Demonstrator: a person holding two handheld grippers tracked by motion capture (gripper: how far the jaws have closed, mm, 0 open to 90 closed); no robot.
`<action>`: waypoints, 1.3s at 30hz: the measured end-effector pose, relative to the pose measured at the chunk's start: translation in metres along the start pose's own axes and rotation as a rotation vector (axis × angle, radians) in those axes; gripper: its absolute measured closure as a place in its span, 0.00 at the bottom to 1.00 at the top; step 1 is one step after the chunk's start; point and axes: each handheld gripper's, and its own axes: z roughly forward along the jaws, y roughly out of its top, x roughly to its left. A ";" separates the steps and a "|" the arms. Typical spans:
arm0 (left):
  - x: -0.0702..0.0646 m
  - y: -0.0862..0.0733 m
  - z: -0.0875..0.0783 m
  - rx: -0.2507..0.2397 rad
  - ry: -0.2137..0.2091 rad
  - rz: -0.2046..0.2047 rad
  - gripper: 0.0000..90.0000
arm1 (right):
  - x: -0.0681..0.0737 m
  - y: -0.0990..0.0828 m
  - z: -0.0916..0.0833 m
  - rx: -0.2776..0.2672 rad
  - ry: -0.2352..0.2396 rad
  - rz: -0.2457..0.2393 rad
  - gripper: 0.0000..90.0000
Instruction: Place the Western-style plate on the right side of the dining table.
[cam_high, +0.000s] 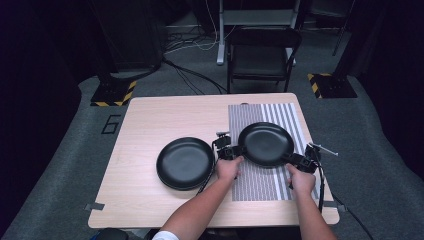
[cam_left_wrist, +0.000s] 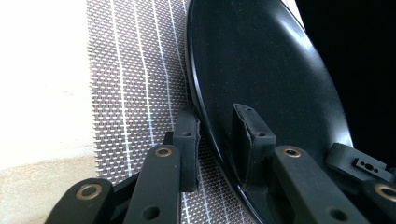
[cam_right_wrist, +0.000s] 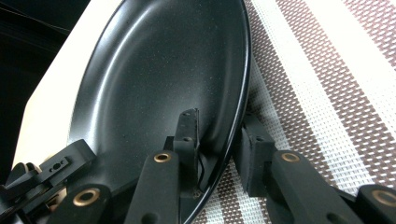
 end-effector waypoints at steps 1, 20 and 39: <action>0.000 0.000 0.000 -0.001 -0.005 -0.003 0.80 | 0.000 0.000 0.000 -0.001 0.000 -0.002 0.80; -0.009 0.010 -0.017 -0.037 0.013 0.029 0.62 | 0.003 0.004 -0.019 -0.074 -0.030 -0.082 0.67; -0.008 0.031 -0.069 -0.075 -0.026 0.152 0.60 | 0.027 -0.004 -0.049 -0.108 -0.051 -0.266 0.58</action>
